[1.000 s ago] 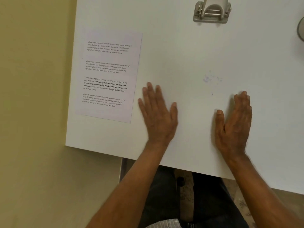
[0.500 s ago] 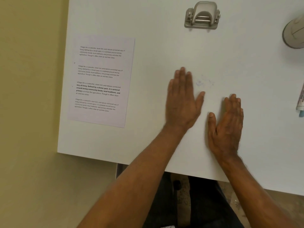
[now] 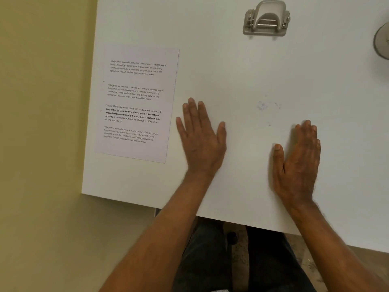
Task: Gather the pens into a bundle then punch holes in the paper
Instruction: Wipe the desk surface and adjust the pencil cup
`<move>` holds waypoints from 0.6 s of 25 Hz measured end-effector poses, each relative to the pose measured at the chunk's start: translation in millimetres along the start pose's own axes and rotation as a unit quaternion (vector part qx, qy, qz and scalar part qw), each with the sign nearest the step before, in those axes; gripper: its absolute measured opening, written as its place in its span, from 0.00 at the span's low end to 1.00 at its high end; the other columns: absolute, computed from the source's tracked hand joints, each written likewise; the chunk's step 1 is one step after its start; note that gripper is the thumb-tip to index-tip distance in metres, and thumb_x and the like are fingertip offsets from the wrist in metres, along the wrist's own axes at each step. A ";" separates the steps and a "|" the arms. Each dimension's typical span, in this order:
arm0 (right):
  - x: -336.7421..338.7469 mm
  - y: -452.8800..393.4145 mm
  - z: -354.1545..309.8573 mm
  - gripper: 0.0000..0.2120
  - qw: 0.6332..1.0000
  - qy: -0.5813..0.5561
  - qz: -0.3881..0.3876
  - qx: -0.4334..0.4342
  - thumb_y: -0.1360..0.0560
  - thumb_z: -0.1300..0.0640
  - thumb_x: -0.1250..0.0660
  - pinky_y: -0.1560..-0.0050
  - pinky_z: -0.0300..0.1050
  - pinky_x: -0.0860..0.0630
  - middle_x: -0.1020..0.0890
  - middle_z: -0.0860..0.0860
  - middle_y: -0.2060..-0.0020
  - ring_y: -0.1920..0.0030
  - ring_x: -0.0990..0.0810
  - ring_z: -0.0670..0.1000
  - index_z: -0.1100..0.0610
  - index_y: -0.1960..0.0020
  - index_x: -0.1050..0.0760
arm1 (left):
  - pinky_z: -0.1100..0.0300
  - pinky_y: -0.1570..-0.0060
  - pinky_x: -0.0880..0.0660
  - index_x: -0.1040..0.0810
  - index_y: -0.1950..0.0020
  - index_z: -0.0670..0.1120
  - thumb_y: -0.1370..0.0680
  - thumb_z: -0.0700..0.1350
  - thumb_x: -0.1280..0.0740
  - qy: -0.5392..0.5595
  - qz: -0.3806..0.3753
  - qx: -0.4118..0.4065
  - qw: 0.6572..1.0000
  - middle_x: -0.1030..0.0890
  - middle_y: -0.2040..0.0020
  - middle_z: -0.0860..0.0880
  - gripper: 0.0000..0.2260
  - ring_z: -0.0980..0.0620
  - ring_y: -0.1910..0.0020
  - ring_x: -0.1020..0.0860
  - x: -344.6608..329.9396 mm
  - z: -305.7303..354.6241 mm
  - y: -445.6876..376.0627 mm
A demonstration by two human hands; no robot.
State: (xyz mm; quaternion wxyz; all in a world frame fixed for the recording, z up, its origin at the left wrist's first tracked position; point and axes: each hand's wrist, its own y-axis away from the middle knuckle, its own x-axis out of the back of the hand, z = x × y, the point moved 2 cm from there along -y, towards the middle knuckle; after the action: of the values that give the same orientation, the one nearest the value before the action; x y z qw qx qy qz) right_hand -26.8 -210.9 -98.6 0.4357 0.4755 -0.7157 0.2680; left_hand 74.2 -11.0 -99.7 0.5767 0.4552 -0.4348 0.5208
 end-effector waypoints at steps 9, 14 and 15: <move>1.2 -0.5 -2.7 0.30 1.000 -0.001 0.008 -0.011 0.14 0.48 0.45 0.17 0.56 0.50 0.45 0.56 0.17 0.16 0.49 0.54 0.59 0.17 0.48 | 0.46 0.18 0.49 0.45 0.16 0.38 0.14 0.59 0.51 0.036 -0.022 -0.124 0.991 0.46 0.15 0.39 0.32 0.42 0.15 0.49 -11.7 56.1 -36.4; -2.3 -2.7 -3.2 0.32 1.000 -0.004 0.011 -0.016 0.14 0.45 0.45 0.17 0.58 0.49 0.46 0.55 0.16 0.16 0.51 0.53 0.59 0.16 0.49 | 0.48 0.17 0.49 0.44 0.17 0.38 0.14 0.56 0.51 0.166 -0.073 -0.239 0.954 0.44 0.16 0.40 0.31 0.44 0.16 0.47 -4.9 89.6 -37.9; -4.1 -3.8 -5.6 0.33 1.000 -0.004 0.014 -0.023 0.15 0.45 0.45 0.17 0.58 0.49 0.46 0.56 0.16 0.16 0.51 0.53 0.59 0.16 0.49 | 0.47 0.17 0.47 0.42 0.17 0.37 0.14 0.53 0.49 0.226 -0.075 -0.256 0.937 0.42 0.16 0.40 0.29 0.44 0.16 0.45 -1.0 88.2 -37.3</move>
State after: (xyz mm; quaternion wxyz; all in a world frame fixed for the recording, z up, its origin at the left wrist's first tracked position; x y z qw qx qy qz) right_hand -20.6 -206.1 -99.6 0.4401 0.4562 -0.7299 0.2557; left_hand 108.9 -99.0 -85.1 0.7941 0.1938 -0.3759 0.4364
